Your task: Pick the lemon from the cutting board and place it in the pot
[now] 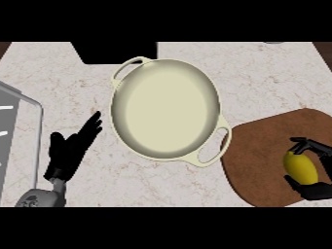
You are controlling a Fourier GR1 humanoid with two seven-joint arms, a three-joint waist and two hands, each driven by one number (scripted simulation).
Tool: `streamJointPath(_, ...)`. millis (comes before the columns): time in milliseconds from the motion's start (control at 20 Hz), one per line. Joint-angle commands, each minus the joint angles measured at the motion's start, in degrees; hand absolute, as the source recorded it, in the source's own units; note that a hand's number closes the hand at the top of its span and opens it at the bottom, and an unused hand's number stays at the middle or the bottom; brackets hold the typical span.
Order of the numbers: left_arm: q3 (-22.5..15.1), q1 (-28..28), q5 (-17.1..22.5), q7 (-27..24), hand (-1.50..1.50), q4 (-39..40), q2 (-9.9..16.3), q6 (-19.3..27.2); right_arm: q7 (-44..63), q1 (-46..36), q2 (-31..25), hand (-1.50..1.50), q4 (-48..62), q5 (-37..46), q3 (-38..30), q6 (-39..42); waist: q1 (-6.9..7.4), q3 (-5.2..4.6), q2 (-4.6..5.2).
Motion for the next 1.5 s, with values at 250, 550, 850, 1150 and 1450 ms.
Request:
streamJointPath(250,1.13,3.08,-0.15,-0.11,0.0,0.05,0.4,1.29,12.08,7.82,7.07,1.5,-21.29,11.55,2.17,-26.69,-3.86,0.02,-0.59)
streamJointPath(550,1.48,2.94,0.63,0.37,0.0,-1.5,1.54,-0.25,25.16,12.44,8.65,1.5,-37.71,26.72,9.83,-36.13,-2.35,0.07,-0.17)
streamJointPath(850,0.99,2.96,0.73,1.05,0.0,-2.47,0.97,-0.25,40.11,16.87,8.08,1.5,-52.13,46.42,16.93,-37.31,-1.44,0.14,0.13)
streamJointPath(1150,-0.63,1.58,-0.45,1.04,0.0,-2.64,0.24,-0.43,58.51,9.78,11.85,1.5,-61.1,64.22,22.45,-26.43,1.19,0.12,0.87)
streamJointPath(1450,-2.14,-0.14,-0.97,0.75,0.0,-0.99,-1.62,-0.65,72.91,-2.23,19.61,1.5,-61.18,77.48,30.65,-10.88,3.53,0.13,1.43)
